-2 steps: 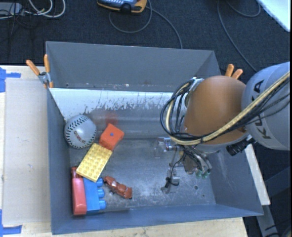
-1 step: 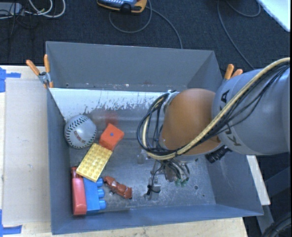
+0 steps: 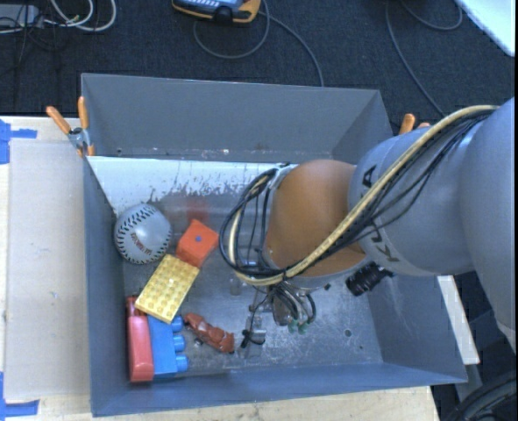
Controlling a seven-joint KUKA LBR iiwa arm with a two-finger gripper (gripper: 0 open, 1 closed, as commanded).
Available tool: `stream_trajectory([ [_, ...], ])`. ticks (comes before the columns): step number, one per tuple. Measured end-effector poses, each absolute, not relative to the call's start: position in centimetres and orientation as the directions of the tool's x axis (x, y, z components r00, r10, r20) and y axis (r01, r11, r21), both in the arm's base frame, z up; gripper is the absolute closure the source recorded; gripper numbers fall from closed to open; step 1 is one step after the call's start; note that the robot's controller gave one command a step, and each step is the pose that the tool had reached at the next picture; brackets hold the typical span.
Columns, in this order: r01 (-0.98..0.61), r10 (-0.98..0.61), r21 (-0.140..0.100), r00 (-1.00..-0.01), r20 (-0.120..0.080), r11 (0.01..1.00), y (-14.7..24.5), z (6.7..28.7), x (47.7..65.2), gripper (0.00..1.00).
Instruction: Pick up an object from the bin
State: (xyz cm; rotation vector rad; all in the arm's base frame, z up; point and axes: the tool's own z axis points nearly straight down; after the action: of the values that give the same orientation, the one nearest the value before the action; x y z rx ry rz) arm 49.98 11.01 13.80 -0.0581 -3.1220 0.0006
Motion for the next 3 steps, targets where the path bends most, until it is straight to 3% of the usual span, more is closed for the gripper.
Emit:
stream_trajectory([
  [1,0.036,0.036,0.0,-0.999,-0.002,0.999,13.0,14.4,49.7,0.0],
  [2,-0.099,-0.099,0.002,-0.995,0.01,0.995,14.6,11.5,49.3,0.0],
  [3,0.107,0.107,-0.001,-0.994,0.002,0.994,14.3,9.2,49.4,1.0],
])
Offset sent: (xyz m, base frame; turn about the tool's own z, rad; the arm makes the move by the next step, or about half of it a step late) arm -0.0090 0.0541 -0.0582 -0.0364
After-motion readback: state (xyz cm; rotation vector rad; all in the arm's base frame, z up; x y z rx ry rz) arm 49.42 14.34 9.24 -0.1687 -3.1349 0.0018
